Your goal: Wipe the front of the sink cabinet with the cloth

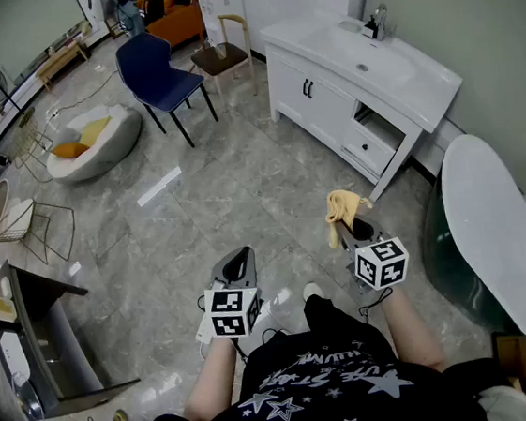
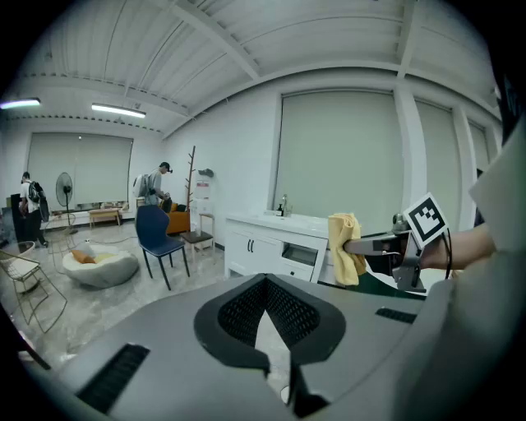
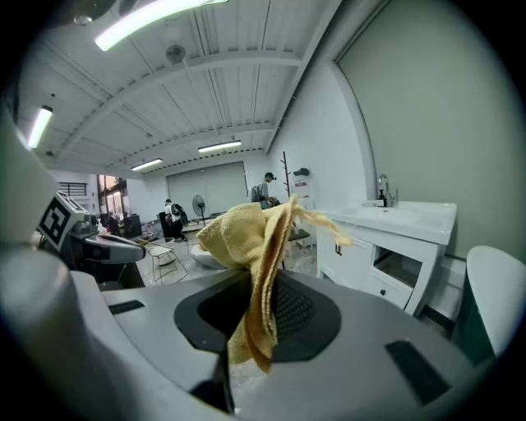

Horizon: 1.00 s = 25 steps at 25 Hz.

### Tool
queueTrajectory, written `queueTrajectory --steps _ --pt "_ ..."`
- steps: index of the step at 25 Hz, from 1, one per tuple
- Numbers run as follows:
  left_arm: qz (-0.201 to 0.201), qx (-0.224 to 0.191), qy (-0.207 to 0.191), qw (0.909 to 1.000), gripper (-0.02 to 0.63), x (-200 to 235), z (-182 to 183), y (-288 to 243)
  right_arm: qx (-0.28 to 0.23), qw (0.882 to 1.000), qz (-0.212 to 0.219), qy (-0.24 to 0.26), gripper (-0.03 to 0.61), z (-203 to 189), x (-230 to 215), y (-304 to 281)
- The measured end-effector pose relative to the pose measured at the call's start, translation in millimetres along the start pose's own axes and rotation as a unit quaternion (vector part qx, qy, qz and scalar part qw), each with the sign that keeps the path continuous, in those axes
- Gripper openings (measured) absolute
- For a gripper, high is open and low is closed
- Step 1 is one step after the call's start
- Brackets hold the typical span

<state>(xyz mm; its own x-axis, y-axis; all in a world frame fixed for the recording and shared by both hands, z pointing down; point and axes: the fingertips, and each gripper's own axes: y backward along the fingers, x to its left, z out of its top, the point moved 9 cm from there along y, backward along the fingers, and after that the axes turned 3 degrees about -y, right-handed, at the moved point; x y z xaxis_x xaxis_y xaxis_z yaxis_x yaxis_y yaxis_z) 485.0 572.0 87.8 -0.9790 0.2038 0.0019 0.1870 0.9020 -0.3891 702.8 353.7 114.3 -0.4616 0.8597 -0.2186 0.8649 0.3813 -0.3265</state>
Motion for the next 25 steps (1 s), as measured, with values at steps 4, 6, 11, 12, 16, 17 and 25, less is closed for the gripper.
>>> queueTrajectory --steps 4,6,11,12,16,17,25 --pt "0.005 0.01 0.007 0.9999 0.015 0.4 -4.5 5.8 0.001 1.0 0.0 0.001 0.078 0.9 4.5 4.9" --pt "0.003 0.013 0.009 0.9999 0.016 -1.4 -7.1 7.4 0.001 1.0 -0.001 -0.003 0.078 -0.5 6.1 8.4" --pt "-0.009 0.023 0.005 0.9997 0.015 -4.9 -19.3 14.6 0.006 1.0 -0.005 -0.011 0.078 -12.6 17.0 18.4" --pt "-0.012 0.025 0.003 0.9996 0.015 -5.2 -22.0 16.6 0.006 1.0 -0.005 -0.013 0.078 -15.6 20.1 20.6" --pt "-0.018 0.035 0.003 0.9992 0.015 -2.5 -34.2 26.4 0.006 1.0 -0.013 -0.022 0.078 -28.9 29.3 28.8" --pt "-0.018 0.035 0.007 0.9992 0.015 -0.9 -38.2 30.5 0.007 1.0 -0.017 -0.024 0.078 -33.0 30.4 30.5" --pt "-0.018 0.026 -0.02 0.9993 0.017 25.2 -39.9 48.5 -0.01 0.999 -0.015 -0.044 0.08 -26.6 38.7 11.4"
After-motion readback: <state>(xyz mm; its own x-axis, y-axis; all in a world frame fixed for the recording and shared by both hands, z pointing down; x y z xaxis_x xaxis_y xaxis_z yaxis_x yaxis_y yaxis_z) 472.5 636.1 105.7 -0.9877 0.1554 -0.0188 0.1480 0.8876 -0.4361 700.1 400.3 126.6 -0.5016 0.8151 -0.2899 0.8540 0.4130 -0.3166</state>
